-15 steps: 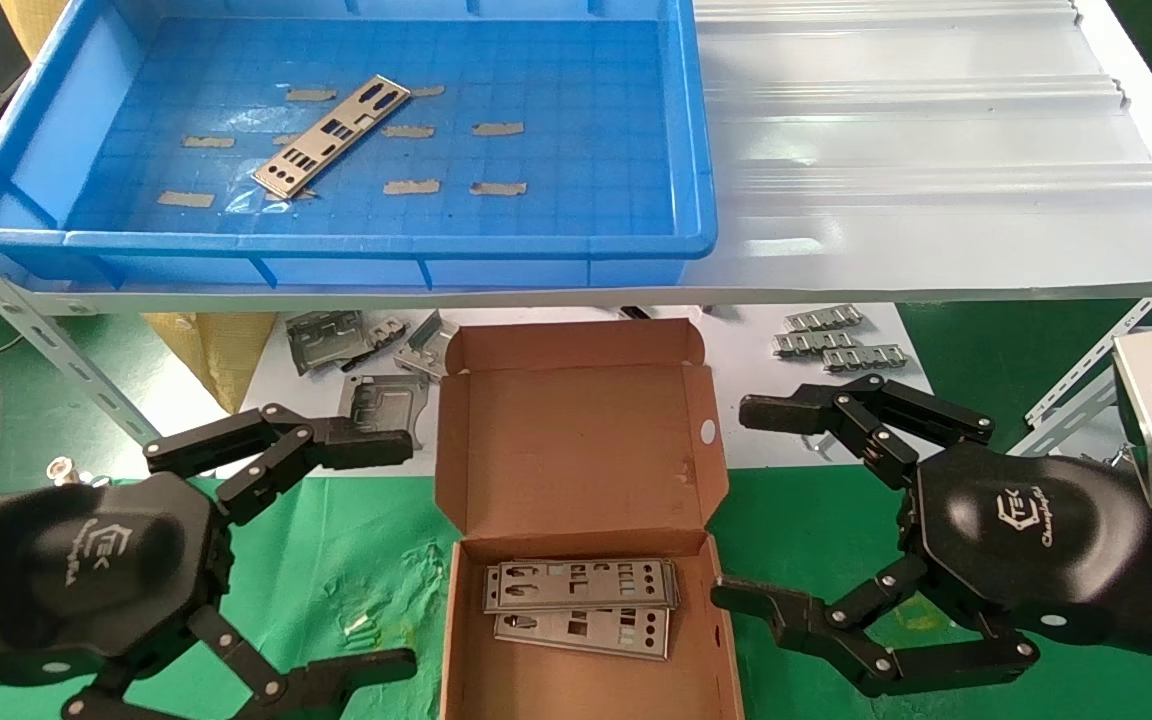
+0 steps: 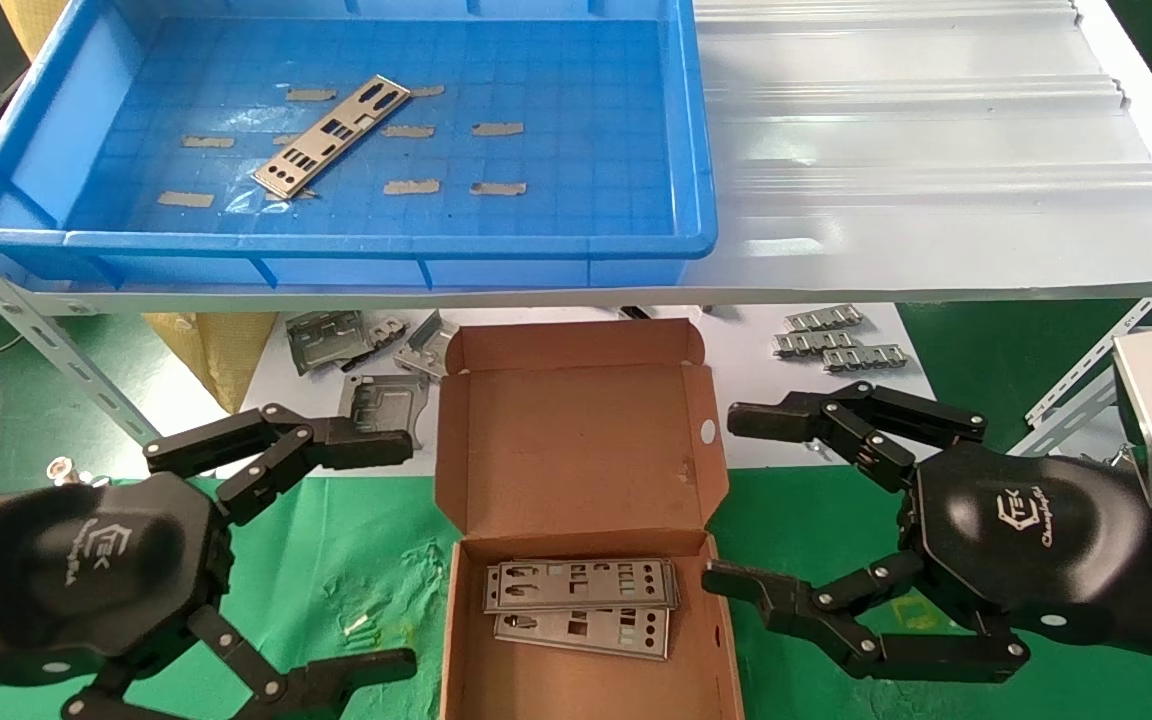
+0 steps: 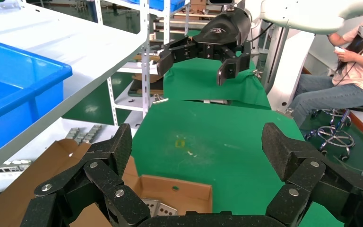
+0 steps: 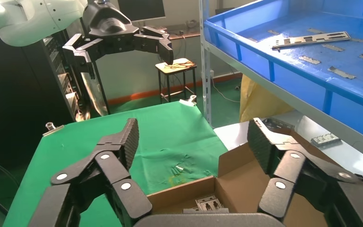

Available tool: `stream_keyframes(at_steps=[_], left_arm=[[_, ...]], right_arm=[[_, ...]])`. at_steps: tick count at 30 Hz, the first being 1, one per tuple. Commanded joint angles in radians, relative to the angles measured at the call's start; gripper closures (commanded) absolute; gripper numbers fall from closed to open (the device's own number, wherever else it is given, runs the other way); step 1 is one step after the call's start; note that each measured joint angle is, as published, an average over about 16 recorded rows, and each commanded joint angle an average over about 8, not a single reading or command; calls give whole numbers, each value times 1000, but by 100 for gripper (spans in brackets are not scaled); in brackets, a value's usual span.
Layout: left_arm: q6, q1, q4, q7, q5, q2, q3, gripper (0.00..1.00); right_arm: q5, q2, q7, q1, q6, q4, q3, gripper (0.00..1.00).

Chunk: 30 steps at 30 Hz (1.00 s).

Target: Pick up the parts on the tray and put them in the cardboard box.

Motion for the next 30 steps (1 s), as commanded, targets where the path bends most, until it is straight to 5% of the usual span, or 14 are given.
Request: stream_keyframes(at_steps=[1, 25, 30], left_arm=[[0, 0, 0, 0, 0, 0, 0, 0], [-1, -3, 0, 1, 1, 0, -1, 0], [-24, -84, 18, -15, 30, 14, 1, 0]], right_arm=[[0, 0, 0, 0, 0, 0, 0, 100], [0, 0, 0, 0, 0, 0, 0, 100], [0, 0, 0, 0, 0, 0, 0, 100]])
